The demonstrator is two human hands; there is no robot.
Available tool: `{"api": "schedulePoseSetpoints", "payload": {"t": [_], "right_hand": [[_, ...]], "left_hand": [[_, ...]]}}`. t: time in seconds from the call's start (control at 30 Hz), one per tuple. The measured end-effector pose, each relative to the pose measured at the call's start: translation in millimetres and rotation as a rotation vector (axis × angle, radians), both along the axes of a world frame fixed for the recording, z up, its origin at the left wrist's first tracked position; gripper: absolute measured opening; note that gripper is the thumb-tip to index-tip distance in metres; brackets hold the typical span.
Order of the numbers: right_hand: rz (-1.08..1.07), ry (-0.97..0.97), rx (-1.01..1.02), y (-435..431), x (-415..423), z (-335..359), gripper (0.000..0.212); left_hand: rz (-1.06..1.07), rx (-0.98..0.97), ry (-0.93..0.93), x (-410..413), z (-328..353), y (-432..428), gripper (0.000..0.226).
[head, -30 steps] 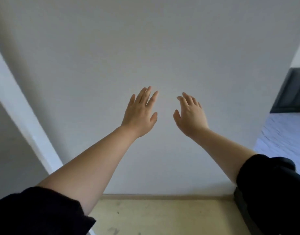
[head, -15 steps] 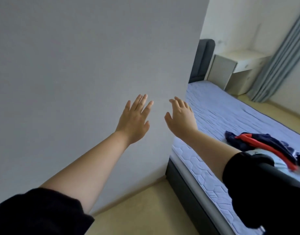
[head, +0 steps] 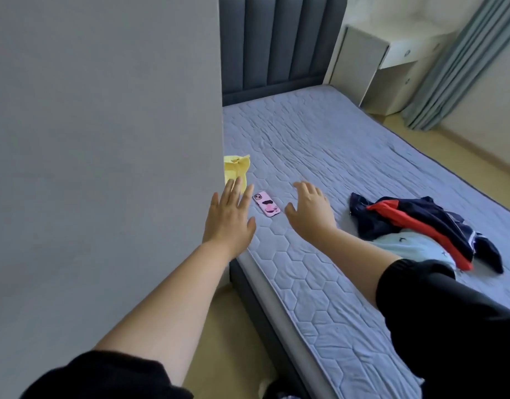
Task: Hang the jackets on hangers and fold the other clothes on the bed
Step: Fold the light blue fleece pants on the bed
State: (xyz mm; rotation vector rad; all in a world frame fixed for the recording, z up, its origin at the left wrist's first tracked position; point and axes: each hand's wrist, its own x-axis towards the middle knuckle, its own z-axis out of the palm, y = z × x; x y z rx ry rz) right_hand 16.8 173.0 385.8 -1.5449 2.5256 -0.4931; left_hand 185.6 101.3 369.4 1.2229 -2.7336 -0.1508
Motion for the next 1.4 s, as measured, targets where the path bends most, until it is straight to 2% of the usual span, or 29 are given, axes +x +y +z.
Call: {"api": "schedulePoseSetpoints", "payload": {"t": [0.23, 0.57, 0.7, 0.93, 1.07, 1.13, 1.2, 1.27, 1.33, 1.4], "right_hand": [[-0.048, -0.095, 0.065, 13, -93, -114, 0.051], [-0.103, -0.153, 0.025, 39, -164, -342, 0.051], [-0.109, -0.195, 0.097, 55, -194, -426, 0.055], [-0.016, -0.253, 0.181, 82, -248, -472, 0.061], [0.065, -0.093, 0.200, 100, -296, -479, 0.065], [0.077, 0.025, 0.280, 113, -322, -486, 0.075], [0.070, 0.130, 0.372, 127, -351, -491, 0.088], [0.060, 0.244, 0.463, 141, -383, -493, 0.097], [0.014, 0.359, 0.550, 151, -417, -495, 0.091], [-0.056, 0.440, 0.656, 162, -443, -496, 0.071]], "left_hand": [[0.033, 0.145, 0.036, -101, -108, 21, 0.068], [0.025, 0.215, 0.035, -166, -314, 44, 0.067], [0.082, 0.267, -0.007, -186, -391, 59, 0.066], [0.293, 0.425, -0.104, -221, -457, 129, 0.065], [0.347, 0.572, -0.098, -281, -472, 165, 0.063], [0.350, 0.641, -0.159, -305, -487, 183, 0.063], [0.324, 0.626, -0.277, -318, -506, 204, 0.066], [0.320, 0.551, -0.306, -322, -521, 217, 0.068], [0.340, 0.501, -0.284, -322, -525, 217, 0.069], [0.342, 0.508, -0.296, -323, -525, 213, 0.069]]}}
